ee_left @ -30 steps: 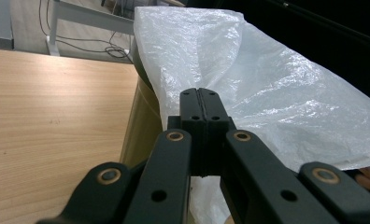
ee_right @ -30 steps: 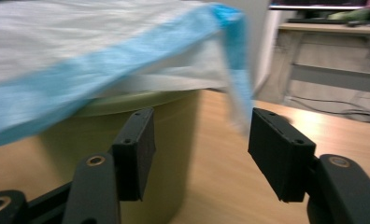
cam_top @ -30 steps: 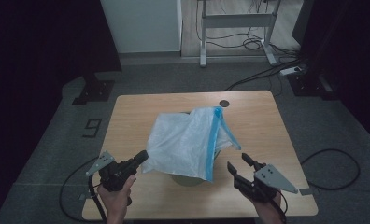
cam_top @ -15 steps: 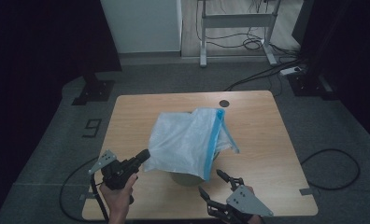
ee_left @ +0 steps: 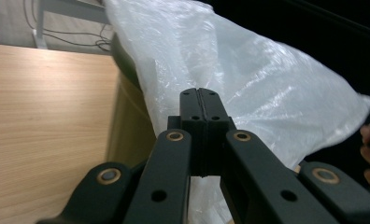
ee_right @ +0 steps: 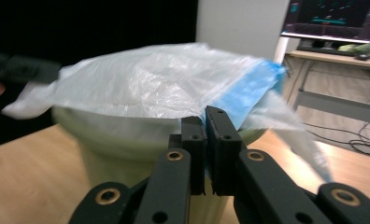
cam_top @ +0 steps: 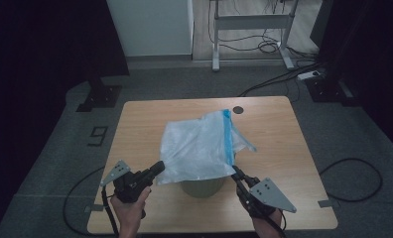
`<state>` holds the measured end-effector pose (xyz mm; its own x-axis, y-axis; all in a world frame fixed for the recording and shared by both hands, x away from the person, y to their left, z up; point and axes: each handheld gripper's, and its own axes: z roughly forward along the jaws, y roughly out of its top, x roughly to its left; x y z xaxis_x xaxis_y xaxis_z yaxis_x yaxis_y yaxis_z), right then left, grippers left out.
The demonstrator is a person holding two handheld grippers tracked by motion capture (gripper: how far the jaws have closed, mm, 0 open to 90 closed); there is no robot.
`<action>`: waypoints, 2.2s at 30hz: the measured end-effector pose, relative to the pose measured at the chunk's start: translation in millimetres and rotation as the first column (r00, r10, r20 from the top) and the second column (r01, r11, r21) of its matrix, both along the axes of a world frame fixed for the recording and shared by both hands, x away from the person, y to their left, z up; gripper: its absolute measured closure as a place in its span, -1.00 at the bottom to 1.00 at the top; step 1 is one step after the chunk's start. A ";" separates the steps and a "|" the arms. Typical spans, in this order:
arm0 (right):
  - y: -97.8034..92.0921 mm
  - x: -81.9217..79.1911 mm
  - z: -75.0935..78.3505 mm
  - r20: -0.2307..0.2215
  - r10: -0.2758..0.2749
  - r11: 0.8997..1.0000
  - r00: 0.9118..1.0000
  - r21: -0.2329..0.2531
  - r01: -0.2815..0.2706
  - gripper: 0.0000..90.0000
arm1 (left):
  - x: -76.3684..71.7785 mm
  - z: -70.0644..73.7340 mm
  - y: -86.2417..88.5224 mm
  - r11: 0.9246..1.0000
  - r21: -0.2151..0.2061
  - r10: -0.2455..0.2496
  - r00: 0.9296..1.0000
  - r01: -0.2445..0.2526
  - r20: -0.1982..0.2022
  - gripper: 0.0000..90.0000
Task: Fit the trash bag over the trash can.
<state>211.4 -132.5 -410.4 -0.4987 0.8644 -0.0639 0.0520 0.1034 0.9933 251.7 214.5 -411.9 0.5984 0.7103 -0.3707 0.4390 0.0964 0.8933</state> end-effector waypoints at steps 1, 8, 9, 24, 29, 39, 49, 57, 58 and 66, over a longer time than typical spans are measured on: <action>-2.1 1.5 2.5 0.007 -0.010 1.000 1.000 0.006 0.009 0.94 | 0.3 0.2 -2.6 1.000 0.005 -0.007 1.000 0.007 0.000 1.00; -11.2 7.1 27.2 0.064 -0.044 0.998 0.997 0.040 0.042 0.97 | 3.4 5.5 -20.3 0.999 0.017 -0.044 0.999 0.044 0.013 1.00; -12.1 6.8 31.3 0.076 -0.047 0.998 0.996 0.046 0.044 0.97 | 3.6 6.2 -22.8 0.999 0.018 -0.050 0.999 0.050 0.015 1.00; -7.0 9.5 59.1 0.144 -0.039 0.997 0.989 0.073 0.029 0.97 | 7.6 17.9 -52.6 0.990 0.047 -0.132 0.991 0.131 0.012 0.98; -12.0 10.2 57.1 0.143 -0.046 0.997 0.989 0.072 0.036 0.97 | 6.7 25.6 -41.3 0.994 0.030 -0.106 0.994 0.105 0.024 0.62; -13.6 8.8 46.0 0.136 -0.037 0.998 0.990 0.057 0.030 0.97 | 35.0 53.4 -34.5 0.993 0.114 -0.013 1.000 0.011 0.019 0.13; -8.6 1.3 39.6 0.150 -0.006 1.000 0.989 0.030 0.002 0.97 | 35.5 47.7 -42.5 0.989 0.144 -0.039 0.999 0.041 -0.014 -0.18; -1.0 -4.0 39.4 0.160 0.012 1.000 0.987 0.018 -0.015 0.97 | 40.5 54.8 -66.0 0.966 0.243 -0.090 0.996 0.091 -0.015 -0.08; -0.4 -4.5 39.5 0.162 0.014 1.000 0.987 0.017 -0.017 0.97 | 42.0 54.0 -68.3 0.963 0.252 -0.092 0.996 0.093 -0.016 -0.02; -0.8 -5.8 36.9 0.162 0.022 1.000 0.987 0.014 -0.025 0.97 | 42.7 47.3 -72.1 0.960 0.254 -0.118 0.993 0.116 -0.006 0.99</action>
